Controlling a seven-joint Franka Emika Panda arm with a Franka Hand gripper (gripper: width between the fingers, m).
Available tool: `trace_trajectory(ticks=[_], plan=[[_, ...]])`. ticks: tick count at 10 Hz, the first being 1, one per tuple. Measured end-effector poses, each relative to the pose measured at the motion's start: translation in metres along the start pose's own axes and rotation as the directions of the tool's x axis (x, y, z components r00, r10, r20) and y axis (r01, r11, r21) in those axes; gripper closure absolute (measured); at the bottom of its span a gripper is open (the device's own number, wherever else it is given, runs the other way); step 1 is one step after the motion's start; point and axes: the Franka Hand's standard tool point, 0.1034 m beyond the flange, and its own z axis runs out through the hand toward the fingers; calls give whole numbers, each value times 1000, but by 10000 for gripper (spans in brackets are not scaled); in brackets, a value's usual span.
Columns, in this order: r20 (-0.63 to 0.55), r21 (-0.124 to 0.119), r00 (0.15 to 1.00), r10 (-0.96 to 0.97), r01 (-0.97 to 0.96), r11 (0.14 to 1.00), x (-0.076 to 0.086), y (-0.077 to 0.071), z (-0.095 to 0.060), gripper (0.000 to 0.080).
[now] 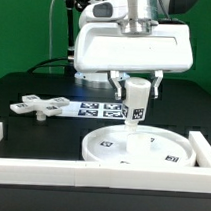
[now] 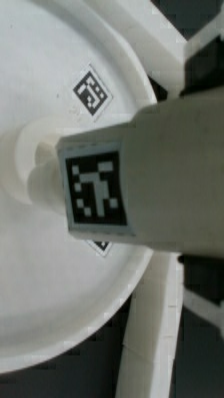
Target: Assemble round table
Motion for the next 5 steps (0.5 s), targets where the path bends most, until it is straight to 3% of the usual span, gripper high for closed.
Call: trace_trajectory(ticks=[3, 5], plan=[[-5, 12, 1000, 1, 0, 1000, 3, -12, 7, 390], [-3, 10, 1000, 5, -5, 1000, 2, -9, 7, 390]])
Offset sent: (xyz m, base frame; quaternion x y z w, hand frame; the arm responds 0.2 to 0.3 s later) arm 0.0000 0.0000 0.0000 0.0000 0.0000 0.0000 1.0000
